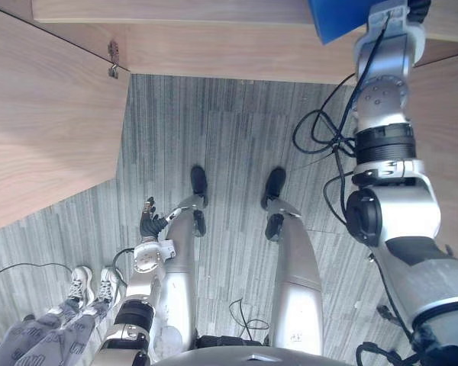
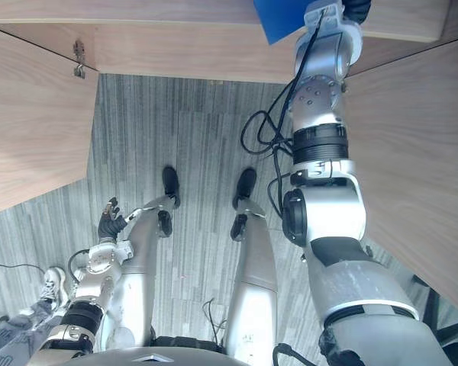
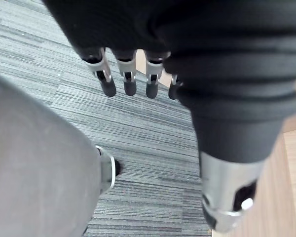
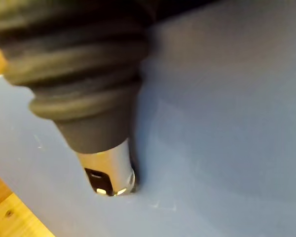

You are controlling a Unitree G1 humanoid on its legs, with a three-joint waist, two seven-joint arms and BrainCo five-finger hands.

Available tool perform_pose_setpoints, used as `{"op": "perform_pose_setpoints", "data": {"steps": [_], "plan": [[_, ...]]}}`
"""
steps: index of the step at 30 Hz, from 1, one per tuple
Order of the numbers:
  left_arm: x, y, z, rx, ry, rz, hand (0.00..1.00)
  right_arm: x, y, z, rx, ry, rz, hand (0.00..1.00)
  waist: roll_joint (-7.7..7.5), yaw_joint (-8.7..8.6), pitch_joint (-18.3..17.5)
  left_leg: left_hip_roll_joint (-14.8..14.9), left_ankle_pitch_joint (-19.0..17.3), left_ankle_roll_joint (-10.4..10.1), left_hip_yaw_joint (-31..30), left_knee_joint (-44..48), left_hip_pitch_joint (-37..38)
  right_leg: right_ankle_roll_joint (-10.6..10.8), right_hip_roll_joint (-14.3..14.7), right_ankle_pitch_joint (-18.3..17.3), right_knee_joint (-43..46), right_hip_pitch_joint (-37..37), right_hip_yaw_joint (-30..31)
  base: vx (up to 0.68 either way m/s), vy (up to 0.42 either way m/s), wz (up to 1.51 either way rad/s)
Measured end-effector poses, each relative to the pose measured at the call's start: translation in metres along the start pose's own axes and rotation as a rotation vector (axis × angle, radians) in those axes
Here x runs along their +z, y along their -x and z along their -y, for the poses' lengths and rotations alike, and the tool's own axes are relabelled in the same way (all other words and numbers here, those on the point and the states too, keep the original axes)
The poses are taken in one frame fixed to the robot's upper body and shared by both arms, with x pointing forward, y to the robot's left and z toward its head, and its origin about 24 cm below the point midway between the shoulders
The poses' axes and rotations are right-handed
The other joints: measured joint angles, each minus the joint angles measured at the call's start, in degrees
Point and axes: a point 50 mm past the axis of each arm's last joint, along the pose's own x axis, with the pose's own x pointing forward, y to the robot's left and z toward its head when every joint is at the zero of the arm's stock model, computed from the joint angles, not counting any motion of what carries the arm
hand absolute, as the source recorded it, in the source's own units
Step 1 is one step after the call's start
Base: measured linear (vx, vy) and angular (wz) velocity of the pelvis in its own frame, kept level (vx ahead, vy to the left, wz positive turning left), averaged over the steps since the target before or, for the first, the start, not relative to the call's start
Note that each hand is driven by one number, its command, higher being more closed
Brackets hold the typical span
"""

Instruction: Walk over to the cabinet, pick up the folder, carry it to the office cabinet, place the folder inside the office cabinet, then close the office cabinet door

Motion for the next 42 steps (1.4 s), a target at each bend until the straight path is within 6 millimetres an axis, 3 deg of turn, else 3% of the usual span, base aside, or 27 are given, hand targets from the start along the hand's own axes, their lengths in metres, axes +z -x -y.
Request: {"op": "perform_pose_setpoints", "data": {"steps": [6, 11, 12, 42], "plan": [[0.000, 0.000, 0.002, 0.015, 0.007, 0.001, 0.00, -0.005, -0.006, -0.003, -0.029, 0.062, -0.035, 1.00, 0.11, 0.03, -0.1, 0.1, 0.1, 0.0, -0.3, 0.1, -0.4, -0.1, 0.0, -0.1, 0.3, -0.1, -0.3, 0.00, 0.000, 0.02], [0.002, -0.001, 0.007, 0.019, 0.018, 0.000, 0.00, -0.001, -0.008, -0.017, -0.019, 0.096, -0.019, 1.00, 0.86, 0.20, -0.5, 0.0, 1.3, 0.1, -0.3, -1.2, -1.7, -0.4, -0.4, 0.4, 0.0, -1.4, -1.0, 0.00, -0.003, 0.08], [0.002, -0.001, 0.007, 0.020, 0.018, -0.001, 0.00, -0.002, -0.008, -0.018, -0.023, 0.102, -0.021, 0.00, 0.86, 0.15, -0.5, -0.1, 1.4, 0.1, -0.3, -1.4, -1.7, -0.5, -0.4, 0.4, 0.0, -1.4, -1.1, 0.01, -0.008, 0.05], [-0.001, 0.002, 0.022, 0.023, 0.068, -0.024, 0.00, -0.006, -0.008, -0.021, -0.056, 0.149, -0.004, 0.00, 0.90, 0.23, -0.7, 0.4, 3.0, 0.2, 0.4, -3.8, -0.2, -0.6, 0.4, 3.2, -4.3, 0.4, -1.2, 0.00, -0.001, -0.01]]}}
